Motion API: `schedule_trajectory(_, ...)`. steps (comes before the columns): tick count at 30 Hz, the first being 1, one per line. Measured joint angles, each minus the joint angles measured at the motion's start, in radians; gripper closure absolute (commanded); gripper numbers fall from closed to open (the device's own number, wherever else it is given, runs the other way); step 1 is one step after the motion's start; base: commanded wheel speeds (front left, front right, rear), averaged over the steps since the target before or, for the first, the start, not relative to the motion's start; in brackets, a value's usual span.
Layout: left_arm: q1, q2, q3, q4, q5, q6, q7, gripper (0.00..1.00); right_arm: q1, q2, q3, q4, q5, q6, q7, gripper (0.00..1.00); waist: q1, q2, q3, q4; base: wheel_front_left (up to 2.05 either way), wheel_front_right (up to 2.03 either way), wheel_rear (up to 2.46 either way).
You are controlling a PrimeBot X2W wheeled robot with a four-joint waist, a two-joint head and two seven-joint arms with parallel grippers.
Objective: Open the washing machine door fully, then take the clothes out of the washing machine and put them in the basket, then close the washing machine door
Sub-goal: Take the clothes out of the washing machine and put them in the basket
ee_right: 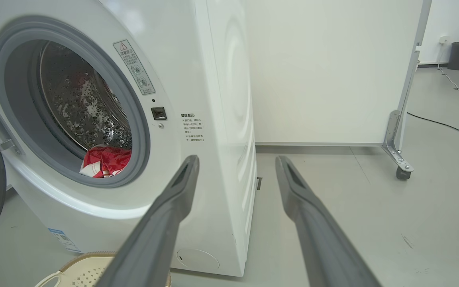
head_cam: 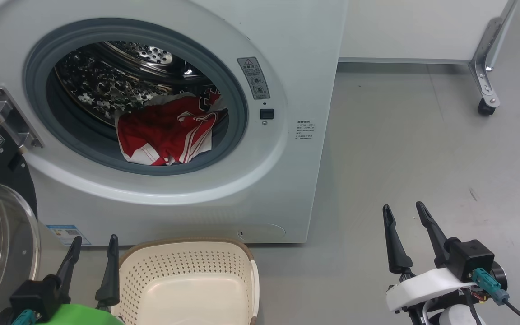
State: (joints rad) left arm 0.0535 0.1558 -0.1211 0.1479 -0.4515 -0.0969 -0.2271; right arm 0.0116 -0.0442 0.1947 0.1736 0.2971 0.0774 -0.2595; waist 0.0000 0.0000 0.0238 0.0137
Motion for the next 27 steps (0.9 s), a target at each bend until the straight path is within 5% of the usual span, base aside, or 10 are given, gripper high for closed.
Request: schedule_trajectory(27,0.0,0.0,-0.001,0.003,0.0,0.0,0.0,0.0,0.0,0.0,0.001,0.0,0.0,0.0,0.0,0.0,0.0,0.0,-0.005,0.0,0.0,0.0,0.0)
